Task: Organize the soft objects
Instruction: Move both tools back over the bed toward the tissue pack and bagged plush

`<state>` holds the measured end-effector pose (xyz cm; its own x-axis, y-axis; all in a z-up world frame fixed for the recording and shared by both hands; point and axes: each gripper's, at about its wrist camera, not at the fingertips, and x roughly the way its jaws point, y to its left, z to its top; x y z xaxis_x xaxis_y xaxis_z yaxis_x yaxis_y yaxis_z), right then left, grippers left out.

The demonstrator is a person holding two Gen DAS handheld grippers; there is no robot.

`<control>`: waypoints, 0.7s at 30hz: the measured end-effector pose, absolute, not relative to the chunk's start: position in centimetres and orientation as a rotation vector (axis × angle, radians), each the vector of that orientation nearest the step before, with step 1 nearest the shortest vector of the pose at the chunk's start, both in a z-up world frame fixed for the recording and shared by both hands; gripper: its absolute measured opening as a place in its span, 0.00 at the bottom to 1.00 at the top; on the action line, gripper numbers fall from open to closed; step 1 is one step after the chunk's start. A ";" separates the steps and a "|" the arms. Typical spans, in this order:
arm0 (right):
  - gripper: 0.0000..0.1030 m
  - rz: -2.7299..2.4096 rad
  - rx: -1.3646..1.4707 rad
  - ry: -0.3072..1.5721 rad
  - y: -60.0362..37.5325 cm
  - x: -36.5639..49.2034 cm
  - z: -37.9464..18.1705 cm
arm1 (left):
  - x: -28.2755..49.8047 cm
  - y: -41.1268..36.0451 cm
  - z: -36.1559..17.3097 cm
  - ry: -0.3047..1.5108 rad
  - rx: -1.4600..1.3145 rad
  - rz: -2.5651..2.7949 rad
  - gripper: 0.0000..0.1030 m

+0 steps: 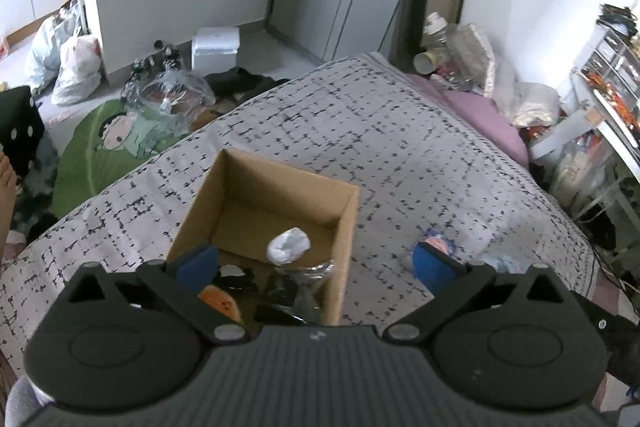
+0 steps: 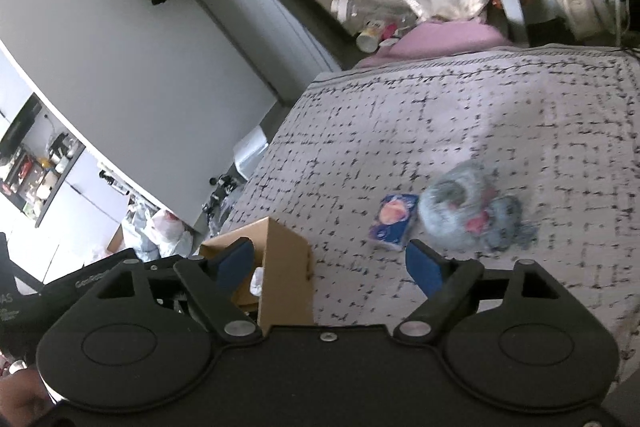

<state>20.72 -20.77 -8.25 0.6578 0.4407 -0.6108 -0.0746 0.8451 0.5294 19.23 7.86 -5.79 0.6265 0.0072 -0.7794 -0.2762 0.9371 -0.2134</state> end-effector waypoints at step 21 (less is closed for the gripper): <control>0.90 0.160 0.581 0.756 -29.6 19.7 -8.0 | 18.8 0.8 -4.8 0.866 -0.286 0.050 1.00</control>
<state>19.68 -29.64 -8.04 0.7239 0.3392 -0.6008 0.0671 0.8321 0.5506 18.81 0.75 -4.81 0.6495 -0.0719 -0.7570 -0.1590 0.9607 -0.2277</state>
